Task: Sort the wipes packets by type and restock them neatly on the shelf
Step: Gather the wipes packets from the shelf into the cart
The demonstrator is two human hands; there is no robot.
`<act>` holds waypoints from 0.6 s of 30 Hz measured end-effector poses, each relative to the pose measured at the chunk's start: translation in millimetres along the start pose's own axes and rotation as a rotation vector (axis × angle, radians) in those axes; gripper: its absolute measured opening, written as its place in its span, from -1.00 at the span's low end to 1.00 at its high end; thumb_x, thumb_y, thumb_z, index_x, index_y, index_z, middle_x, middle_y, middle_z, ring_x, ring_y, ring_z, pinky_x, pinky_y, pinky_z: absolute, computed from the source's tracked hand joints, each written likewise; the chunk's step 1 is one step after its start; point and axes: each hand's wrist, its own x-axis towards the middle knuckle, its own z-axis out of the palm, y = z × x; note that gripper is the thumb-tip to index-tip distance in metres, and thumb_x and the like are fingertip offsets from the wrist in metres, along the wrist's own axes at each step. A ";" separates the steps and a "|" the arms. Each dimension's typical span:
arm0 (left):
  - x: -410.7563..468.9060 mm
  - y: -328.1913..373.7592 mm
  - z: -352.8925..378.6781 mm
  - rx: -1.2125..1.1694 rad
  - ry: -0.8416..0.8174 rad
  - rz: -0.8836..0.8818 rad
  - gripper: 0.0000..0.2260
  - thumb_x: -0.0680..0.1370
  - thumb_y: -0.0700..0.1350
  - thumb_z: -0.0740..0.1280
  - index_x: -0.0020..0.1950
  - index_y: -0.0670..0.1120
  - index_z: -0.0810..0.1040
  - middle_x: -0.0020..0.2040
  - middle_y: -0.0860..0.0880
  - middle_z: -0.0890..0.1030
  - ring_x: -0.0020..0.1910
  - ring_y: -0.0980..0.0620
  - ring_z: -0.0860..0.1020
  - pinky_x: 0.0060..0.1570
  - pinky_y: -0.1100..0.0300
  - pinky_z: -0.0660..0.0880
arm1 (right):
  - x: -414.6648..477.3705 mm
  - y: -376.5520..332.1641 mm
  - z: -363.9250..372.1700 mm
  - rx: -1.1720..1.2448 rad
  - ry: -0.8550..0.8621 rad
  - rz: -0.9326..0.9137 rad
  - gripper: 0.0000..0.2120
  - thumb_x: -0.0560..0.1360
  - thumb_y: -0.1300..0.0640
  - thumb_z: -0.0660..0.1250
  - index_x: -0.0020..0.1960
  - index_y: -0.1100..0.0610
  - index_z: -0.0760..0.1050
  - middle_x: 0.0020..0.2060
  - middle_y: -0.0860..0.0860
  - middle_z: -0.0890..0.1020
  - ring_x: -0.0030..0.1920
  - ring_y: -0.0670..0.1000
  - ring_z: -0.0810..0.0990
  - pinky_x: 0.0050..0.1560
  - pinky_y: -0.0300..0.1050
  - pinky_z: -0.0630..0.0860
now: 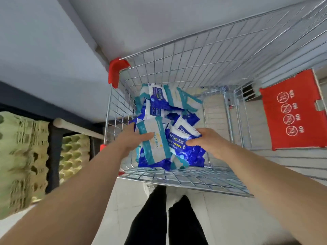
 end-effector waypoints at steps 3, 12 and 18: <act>26.6 -18.1 6.6 0.048 0.015 -0.041 -0.44 0.38 -0.06 0.55 0.28 -0.11 0.40 0.20 -0.06 0.58 0.14 -0.07 0.54 0.15 0.02 0.43 | 32.1 21.3 2.3 -0.126 -0.064 0.033 -0.69 0.35 0.22 0.50 0.07 0.09 0.59 -0.03 0.13 0.69 0.01 0.16 0.66 0.10 0.07 0.55; 52.6 -37.5 11.3 0.427 0.098 -0.003 -0.29 0.36 0.06 0.55 0.38 -0.10 0.29 0.31 -0.07 0.50 0.23 -0.09 0.49 0.10 0.09 0.40 | 69.3 51.5 25.5 -0.746 -0.162 -0.027 -0.45 0.39 -0.12 0.44 0.21 0.17 0.38 -0.08 0.04 0.57 -0.14 0.00 0.54 -0.23 -0.13 0.45; 44.2 -26.3 4.0 0.688 0.210 0.123 -0.48 0.43 0.07 0.48 0.29 -0.07 0.39 0.20 -0.04 0.52 0.06 -0.02 0.49 -0.02 0.12 0.44 | 63.2 38.7 16.9 -0.747 -0.072 -0.057 -0.49 0.33 -0.18 0.45 0.09 0.10 0.38 -0.04 0.04 0.56 -0.14 -0.01 0.54 -0.20 -0.11 0.45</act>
